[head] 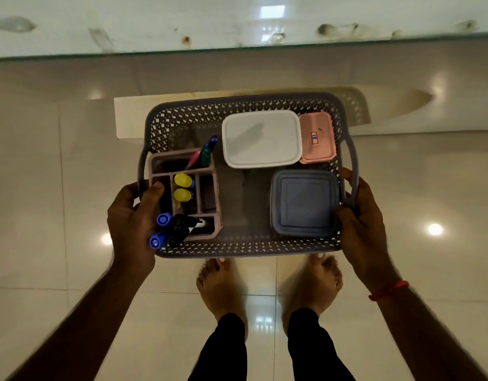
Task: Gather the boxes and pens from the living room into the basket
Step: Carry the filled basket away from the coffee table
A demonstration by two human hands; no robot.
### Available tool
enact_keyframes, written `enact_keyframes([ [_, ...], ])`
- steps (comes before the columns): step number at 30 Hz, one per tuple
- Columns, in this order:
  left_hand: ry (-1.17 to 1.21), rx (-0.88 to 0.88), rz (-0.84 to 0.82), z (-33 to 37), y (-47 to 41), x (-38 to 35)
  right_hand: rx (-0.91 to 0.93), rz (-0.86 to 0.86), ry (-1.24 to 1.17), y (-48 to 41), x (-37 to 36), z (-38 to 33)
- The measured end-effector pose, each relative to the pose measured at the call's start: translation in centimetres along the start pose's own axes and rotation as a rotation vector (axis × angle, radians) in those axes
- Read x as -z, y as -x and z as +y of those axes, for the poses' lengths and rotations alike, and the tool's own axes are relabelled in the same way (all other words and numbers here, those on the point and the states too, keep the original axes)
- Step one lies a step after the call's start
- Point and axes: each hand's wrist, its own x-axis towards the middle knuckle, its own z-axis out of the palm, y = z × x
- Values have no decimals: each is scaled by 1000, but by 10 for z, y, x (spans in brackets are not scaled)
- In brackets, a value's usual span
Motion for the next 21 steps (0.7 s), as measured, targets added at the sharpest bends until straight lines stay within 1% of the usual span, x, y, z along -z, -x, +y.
enact_keyframes([
  [8, 52, 59, -114, -1, -32, -13, -14, 30, -46, -31, -18, 9],
  [14, 108, 181, -239, -7, -62, -27, -64, 89, -183, -49, -33, 13],
  [17, 135, 232, -264, -7, -68, -32, -102, 112, -258, -55, -37, 14],
  [21, 130, 245, -278, -10, -69, -31, -172, 128, -346, -58, -41, 17],
])
